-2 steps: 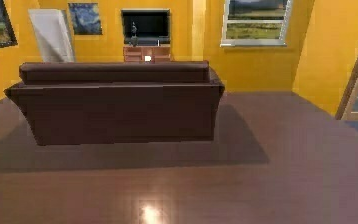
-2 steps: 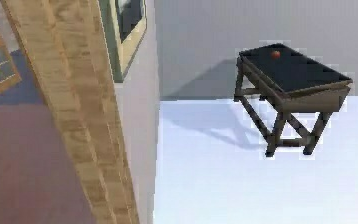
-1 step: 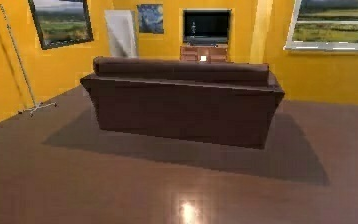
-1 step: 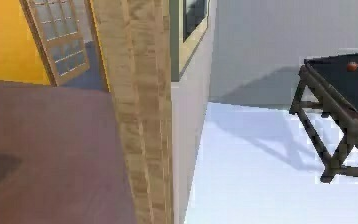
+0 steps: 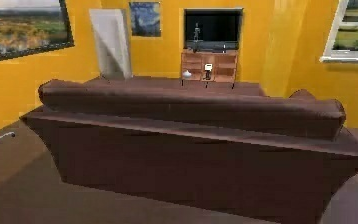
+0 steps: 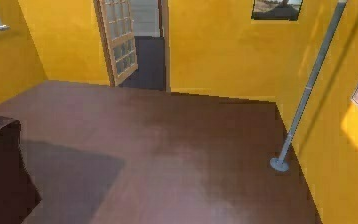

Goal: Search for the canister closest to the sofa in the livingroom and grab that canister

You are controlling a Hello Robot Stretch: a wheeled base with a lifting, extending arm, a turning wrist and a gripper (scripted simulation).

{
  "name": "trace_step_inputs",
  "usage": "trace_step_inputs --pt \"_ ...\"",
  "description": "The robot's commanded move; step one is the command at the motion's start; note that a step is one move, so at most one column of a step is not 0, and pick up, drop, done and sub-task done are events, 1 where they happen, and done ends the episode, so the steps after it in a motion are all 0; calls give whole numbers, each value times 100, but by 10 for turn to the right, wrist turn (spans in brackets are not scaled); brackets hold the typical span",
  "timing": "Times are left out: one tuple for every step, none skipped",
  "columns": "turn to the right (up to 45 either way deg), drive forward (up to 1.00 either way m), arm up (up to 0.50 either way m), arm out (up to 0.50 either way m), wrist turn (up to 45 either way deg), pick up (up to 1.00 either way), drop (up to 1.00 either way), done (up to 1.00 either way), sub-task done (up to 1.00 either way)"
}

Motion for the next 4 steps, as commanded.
trace_step_inputs --pt "0 35 0 0 0 0 0 0 0" --pt "450 0 0 0 0 0 0 0 0" --pt "450 0 0 0 0 0 0 0 0" --pt "0 100 0 0 0 0 0 0 0"
